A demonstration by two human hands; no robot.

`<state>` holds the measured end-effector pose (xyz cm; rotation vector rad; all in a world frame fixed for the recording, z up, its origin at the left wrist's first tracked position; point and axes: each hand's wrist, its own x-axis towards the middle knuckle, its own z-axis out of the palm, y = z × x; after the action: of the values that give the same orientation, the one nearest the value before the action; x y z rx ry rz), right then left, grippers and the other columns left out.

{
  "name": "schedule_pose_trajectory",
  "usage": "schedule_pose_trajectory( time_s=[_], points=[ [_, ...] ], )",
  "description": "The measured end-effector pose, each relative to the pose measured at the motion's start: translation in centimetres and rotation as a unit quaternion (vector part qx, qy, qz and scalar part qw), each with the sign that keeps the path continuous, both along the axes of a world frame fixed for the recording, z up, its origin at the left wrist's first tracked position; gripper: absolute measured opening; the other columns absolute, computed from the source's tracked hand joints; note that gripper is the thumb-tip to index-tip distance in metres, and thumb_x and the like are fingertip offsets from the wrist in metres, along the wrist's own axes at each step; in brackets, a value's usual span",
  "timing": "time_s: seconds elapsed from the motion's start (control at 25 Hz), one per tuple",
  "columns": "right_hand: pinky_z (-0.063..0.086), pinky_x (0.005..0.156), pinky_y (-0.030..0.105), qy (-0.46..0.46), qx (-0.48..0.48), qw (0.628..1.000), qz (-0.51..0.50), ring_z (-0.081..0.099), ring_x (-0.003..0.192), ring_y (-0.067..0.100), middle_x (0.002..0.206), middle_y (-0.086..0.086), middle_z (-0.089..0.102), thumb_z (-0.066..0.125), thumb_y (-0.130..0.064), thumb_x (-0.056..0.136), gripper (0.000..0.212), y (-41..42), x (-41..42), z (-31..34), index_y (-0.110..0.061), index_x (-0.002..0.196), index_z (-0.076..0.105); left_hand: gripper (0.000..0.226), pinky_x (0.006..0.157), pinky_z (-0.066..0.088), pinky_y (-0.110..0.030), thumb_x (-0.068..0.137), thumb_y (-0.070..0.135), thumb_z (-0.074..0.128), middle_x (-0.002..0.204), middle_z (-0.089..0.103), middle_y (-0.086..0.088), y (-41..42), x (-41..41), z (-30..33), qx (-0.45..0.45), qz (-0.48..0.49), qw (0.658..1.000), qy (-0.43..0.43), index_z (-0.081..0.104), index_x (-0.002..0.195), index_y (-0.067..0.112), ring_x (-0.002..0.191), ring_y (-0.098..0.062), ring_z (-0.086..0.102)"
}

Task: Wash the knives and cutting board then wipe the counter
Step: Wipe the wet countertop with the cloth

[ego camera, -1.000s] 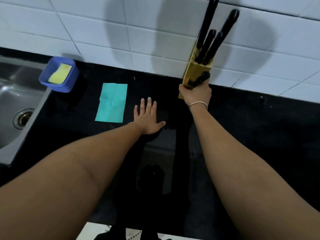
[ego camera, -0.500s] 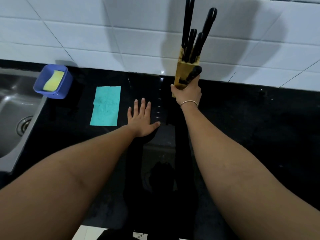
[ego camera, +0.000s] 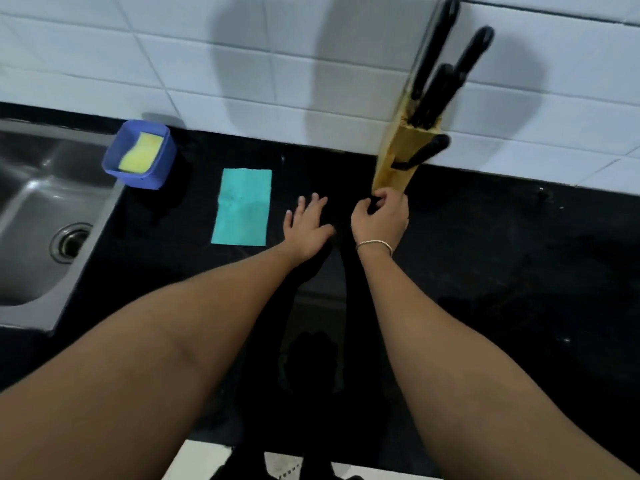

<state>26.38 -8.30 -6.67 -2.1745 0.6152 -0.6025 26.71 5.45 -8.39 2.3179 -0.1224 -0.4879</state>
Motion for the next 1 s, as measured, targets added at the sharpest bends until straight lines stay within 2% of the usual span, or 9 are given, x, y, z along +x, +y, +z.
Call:
schedule_pose_trajectory(
  time_s=[0.08, 0.12, 0.2, 0.32, 0.44, 0.56, 0.72, 0.84, 1.0],
  points=[
    [0.050, 0.082, 0.041, -0.012, -0.010, 0.996, 0.093, 0.055, 0.088, 0.022, 0.092, 0.003, 0.056, 0.061, -0.012, 0.080, 0.013, 3.5, 0.7, 0.6, -0.010, 0.094, 0.060, 0.051, 0.118, 0.029, -0.037, 0.092, 0.011, 0.052, 0.143, 0.054, -0.010, 3.1, -1.6, 1.1, -0.117, 0.069, 0.985, -0.104, 0.049, 0.142, 0.012, 0.137, -0.023, 0.045],
    [0.049, 0.081, 0.038, -0.019, -0.019, 0.991, 0.130, 0.056, 0.089, 0.023, 0.093, 0.006, 0.057, 0.060, -0.009, 0.080, 0.013, 5.6, 1.2, 0.9, -0.008, 0.093, 0.061, 0.043, 0.108, 0.041, -0.036, 0.090, 0.010, 0.052, 0.127, 0.063, -0.007, 5.0, -2.4, 1.5, -0.099, 0.086, 0.976, -0.174, 0.057, 0.132, 0.011, 0.122, -0.020, 0.056],
    [0.047, 0.081, 0.033, -0.019, -0.049, 0.977, 0.204, 0.057, 0.092, 0.028, 0.096, 0.012, 0.059, 0.058, -0.006, 0.080, 0.015, 9.8, 2.4, 1.3, -0.005, 0.094, 0.062, 0.035, 0.096, 0.042, -0.034, 0.084, 0.009, 0.057, 0.110, 0.065, -0.005, 8.8, -3.3, 2.0, -0.018, 0.118, 0.954, -0.275, 0.063, 0.118, 0.009, 0.105, -0.021, 0.058],
    [0.041, 0.096, 0.036, 0.048, -0.125, 0.923, 0.360, 0.054, 0.112, 0.032, 0.117, 0.016, 0.059, 0.055, -0.013, 0.088, 0.028, 17.2, 3.8, 0.3, -0.003, 0.114, 0.061, 0.038, 0.091, 0.034, -0.034, 0.075, 0.007, 0.064, 0.108, 0.063, -0.007, 15.8, -2.7, 2.9, 0.066, 0.190, 0.923, -0.327, 0.063, 0.114, 0.008, 0.104, -0.027, 0.056],
    [0.019, 0.120, 0.042, 0.183, -0.222, 0.868, 0.404, 0.023, 0.147, 0.031, 0.158, 0.015, 0.029, 0.040, -0.032, 0.101, 0.054, 20.9, 4.0, -2.6, -0.007, 0.149, 0.035, 0.048, 0.098, 0.036, -0.040, 0.074, 0.019, 0.063, 0.115, 0.057, -0.005, 21.8, -0.5, 3.1, 0.121, 0.264, 0.910, -0.296, 0.057, 0.121, 0.012, 0.114, -0.027, 0.051],
    [0.006, 0.124, 0.044, 0.212, -0.309, 0.850, 0.371, 0.001, 0.152, 0.027, 0.166, 0.009, 0.004, 0.022, -0.039, 0.105, 0.061, 21.1, 3.5, -4.7, -0.011, 0.158, 0.011, 0.058, 0.103, 0.037, -0.043, 0.071, 0.032, 0.063, 0.124, 0.054, -0.005, 25.4, 1.7, 2.9, 0.132, 0.331, 0.892, -0.277, 0.052, 0.124, 0.013, 0.123, -0.028, 0.047],
    [0.003, 0.123, 0.047, 0.250, -0.318, 0.863, 0.304, -0.002, 0.153, 0.028, 0.166, 0.008, 0.000, 0.018, -0.041, 0.104, 0.064, 22.4, 4.2, -4.7, -0.011, 0.158, 0.004, 0.082, 0.113, 0.029, -0.049, 0.066, 0.048, 0.067, 0.144, 0.045, -0.012, 27.5, 5.2, 2.9, 0.201, 0.322, 0.885, -0.270, 0.045, 0.136, 0.011, 0.136, -0.033, 0.038],
    [0.004, 0.123, 0.050, 0.285, -0.293, 0.878, 0.248, 0.000, 0.152, 0.030, 0.166, 0.010, 0.003, 0.020, -0.040, 0.103, 0.064, 23.7, 5.4, -4.5, -0.009, 0.158, 0.006, 0.114, 0.115, 0.024, -0.053, 0.057, 0.065, 0.071, 0.153, 0.037, -0.015, 29.0, 8.6, 3.6, 0.237, 0.308, 0.904, -0.178, 0.029, 0.148, 0.012, 0.140, -0.036, 0.034],
    [0.005, 0.121, 0.053, 0.301, -0.293, 0.879, 0.226, 0.002, 0.151, 0.035, 0.165, 0.013, 0.004, 0.023, -0.039, 0.103, 0.065, 24.5, 8.3, -4.3, -0.008, 0.157, 0.009, 0.115, 0.099, 0.041, -0.048, 0.053, 0.054, 0.078, 0.137, 0.050, -0.013, 30.1, 10.7, 3.5, 0.182, 0.307, 0.930, -0.089, 0.027, 0.148, 0.014, 0.124, -0.039, 0.050]
  ],
)
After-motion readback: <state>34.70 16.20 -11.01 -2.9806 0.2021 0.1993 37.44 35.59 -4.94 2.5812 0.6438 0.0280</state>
